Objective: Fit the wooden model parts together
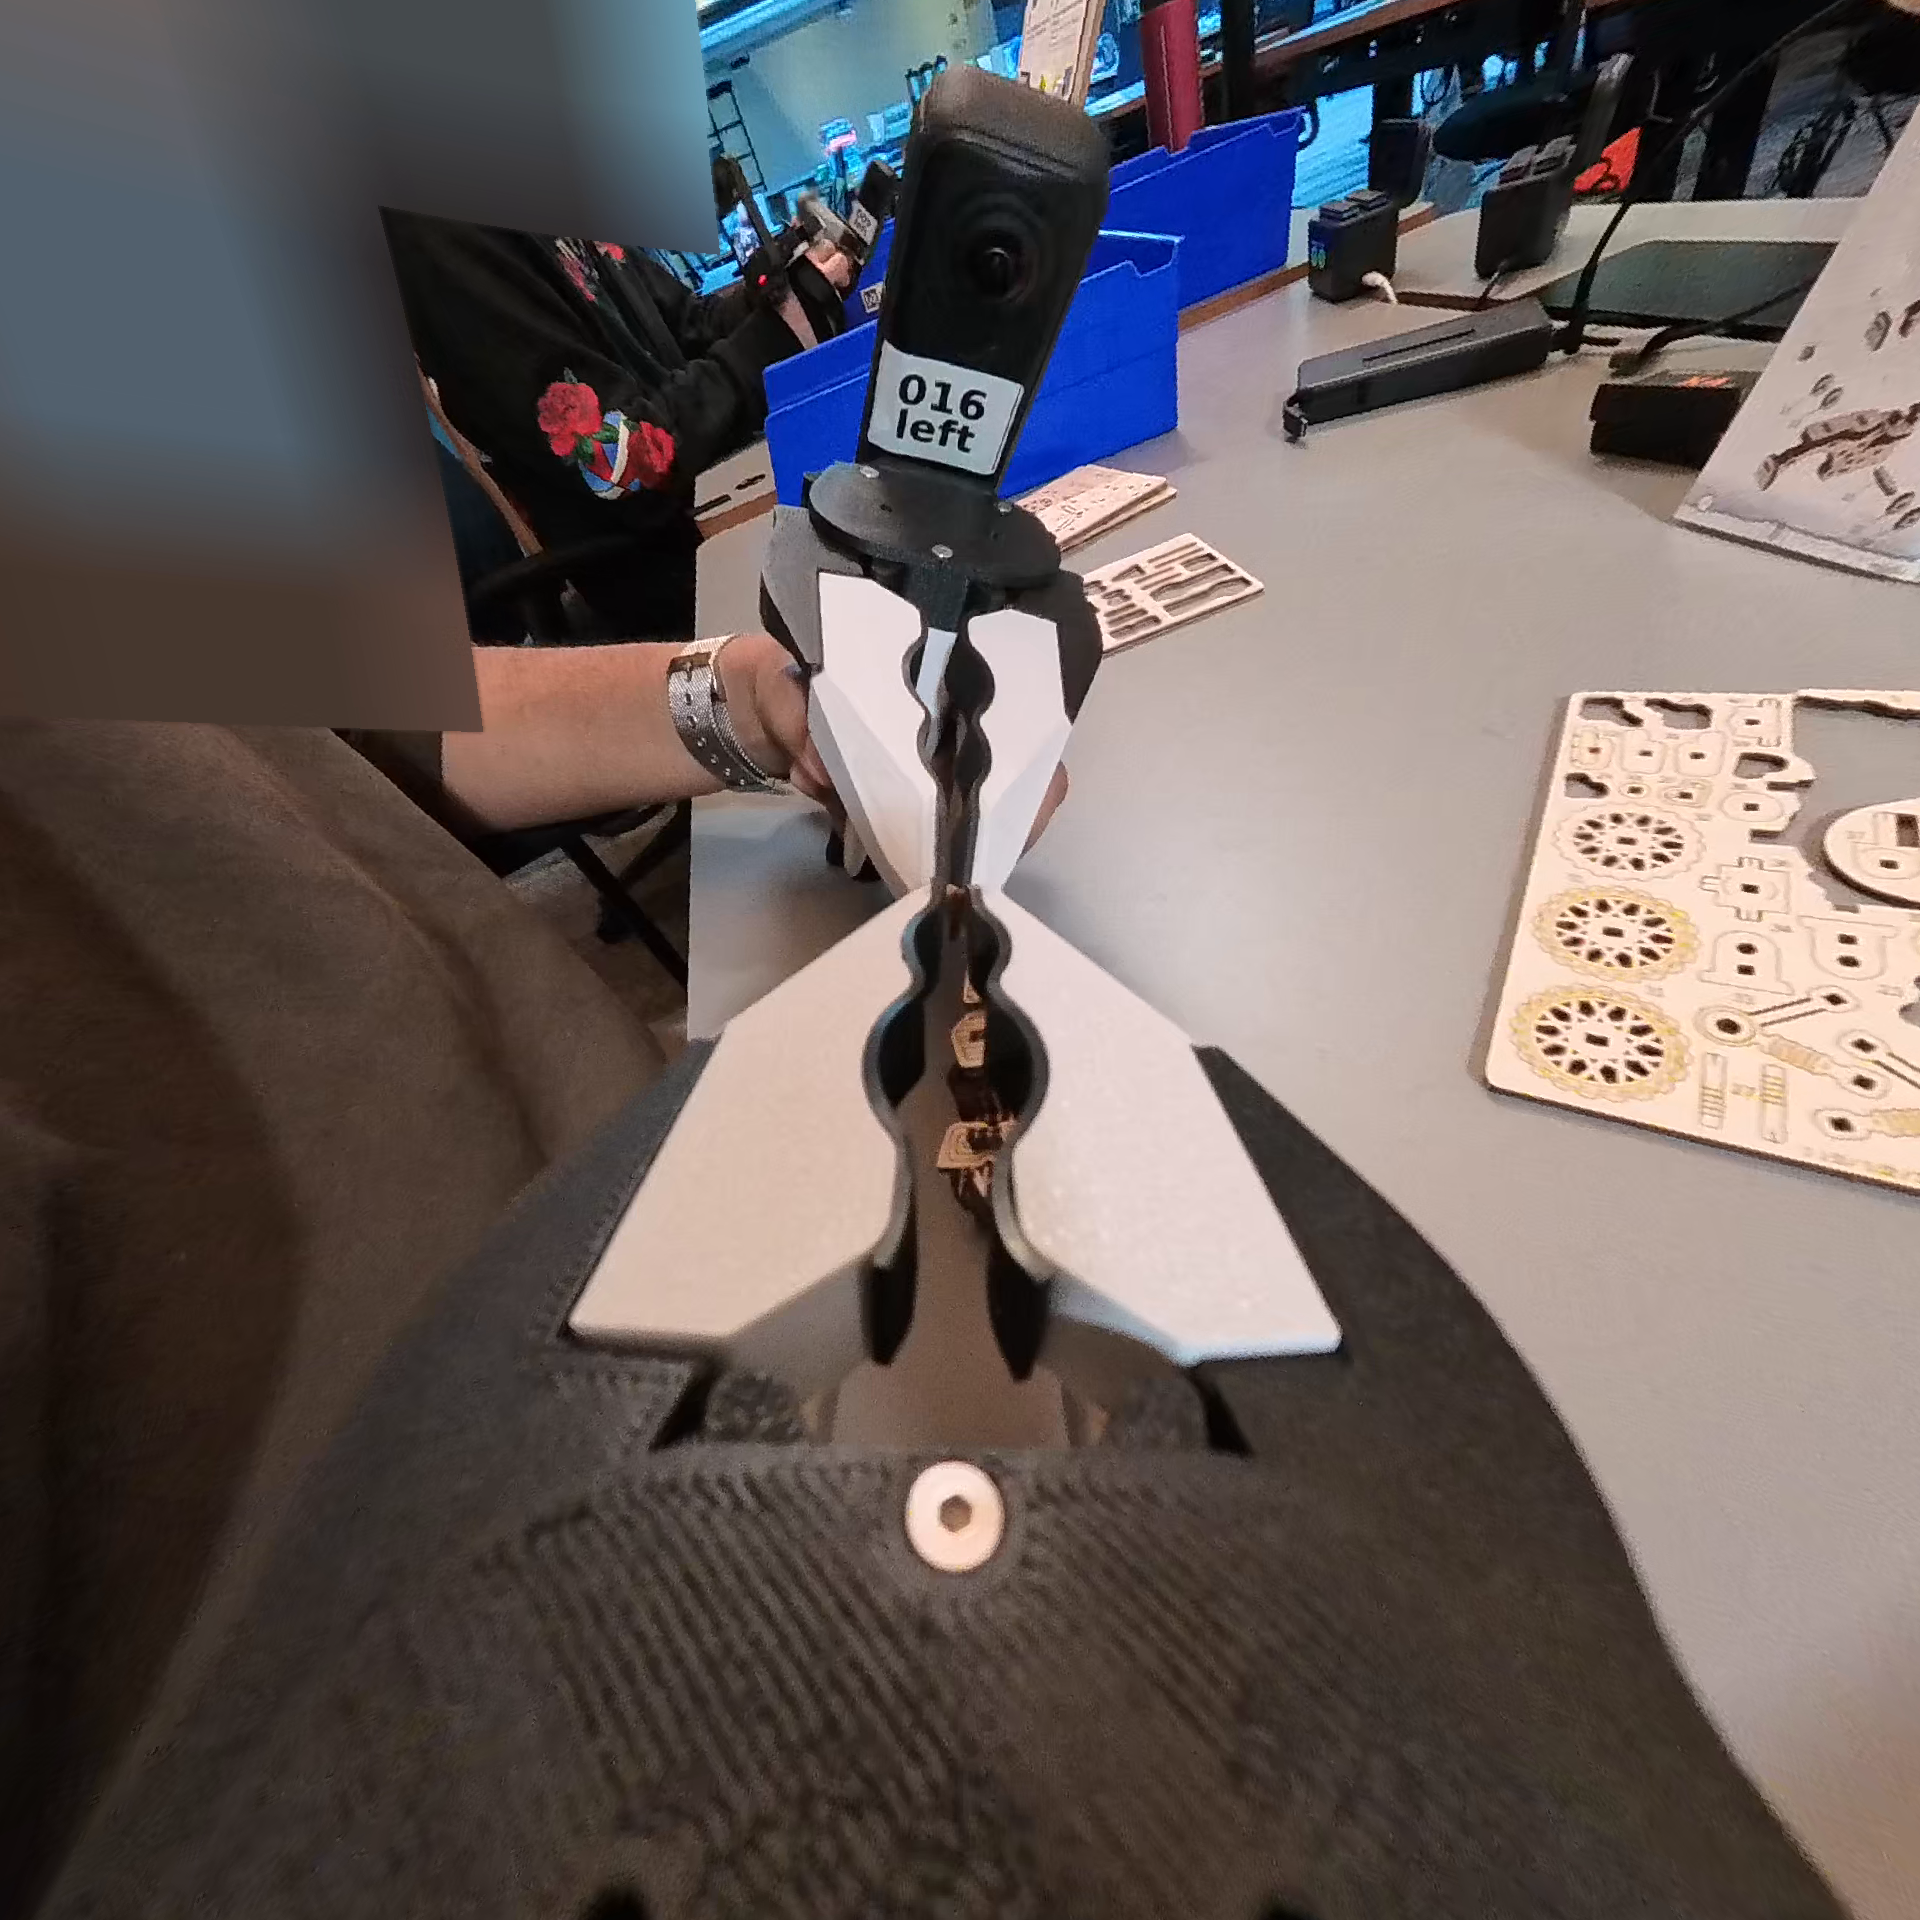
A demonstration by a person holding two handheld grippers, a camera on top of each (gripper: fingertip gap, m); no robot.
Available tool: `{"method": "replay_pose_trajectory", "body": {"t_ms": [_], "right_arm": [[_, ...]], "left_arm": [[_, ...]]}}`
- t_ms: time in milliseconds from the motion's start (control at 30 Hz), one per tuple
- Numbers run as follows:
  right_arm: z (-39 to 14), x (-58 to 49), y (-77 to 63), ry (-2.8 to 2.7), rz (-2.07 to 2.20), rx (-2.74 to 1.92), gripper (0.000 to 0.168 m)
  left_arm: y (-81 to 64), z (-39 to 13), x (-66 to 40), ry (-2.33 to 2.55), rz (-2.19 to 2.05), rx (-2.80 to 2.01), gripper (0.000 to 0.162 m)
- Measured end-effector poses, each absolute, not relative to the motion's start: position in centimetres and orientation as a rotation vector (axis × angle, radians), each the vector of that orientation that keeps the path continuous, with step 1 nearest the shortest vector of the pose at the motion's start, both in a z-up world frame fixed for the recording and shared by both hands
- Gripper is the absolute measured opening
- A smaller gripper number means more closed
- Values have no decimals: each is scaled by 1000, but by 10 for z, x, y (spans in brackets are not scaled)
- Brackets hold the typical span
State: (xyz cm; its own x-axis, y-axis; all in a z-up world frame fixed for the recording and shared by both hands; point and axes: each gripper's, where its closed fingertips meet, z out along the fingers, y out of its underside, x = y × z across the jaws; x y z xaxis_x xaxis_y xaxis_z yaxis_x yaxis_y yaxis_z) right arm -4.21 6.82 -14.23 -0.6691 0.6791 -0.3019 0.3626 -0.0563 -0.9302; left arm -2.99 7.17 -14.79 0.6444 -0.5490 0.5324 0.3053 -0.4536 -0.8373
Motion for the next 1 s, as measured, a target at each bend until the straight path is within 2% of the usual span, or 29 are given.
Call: {"method": "replay_pose_trajectory", "body": {"t_ms": [833,1000], "right_arm": [[-142,-42,70,-1958,1789,-1132,1],[-142,-44,76,-1931,1795,-1174,1]], "left_arm": [[73,-150,-30,179,-1006,-1782,2],[74,-155,-34,161,-987,-1805,7]]}}
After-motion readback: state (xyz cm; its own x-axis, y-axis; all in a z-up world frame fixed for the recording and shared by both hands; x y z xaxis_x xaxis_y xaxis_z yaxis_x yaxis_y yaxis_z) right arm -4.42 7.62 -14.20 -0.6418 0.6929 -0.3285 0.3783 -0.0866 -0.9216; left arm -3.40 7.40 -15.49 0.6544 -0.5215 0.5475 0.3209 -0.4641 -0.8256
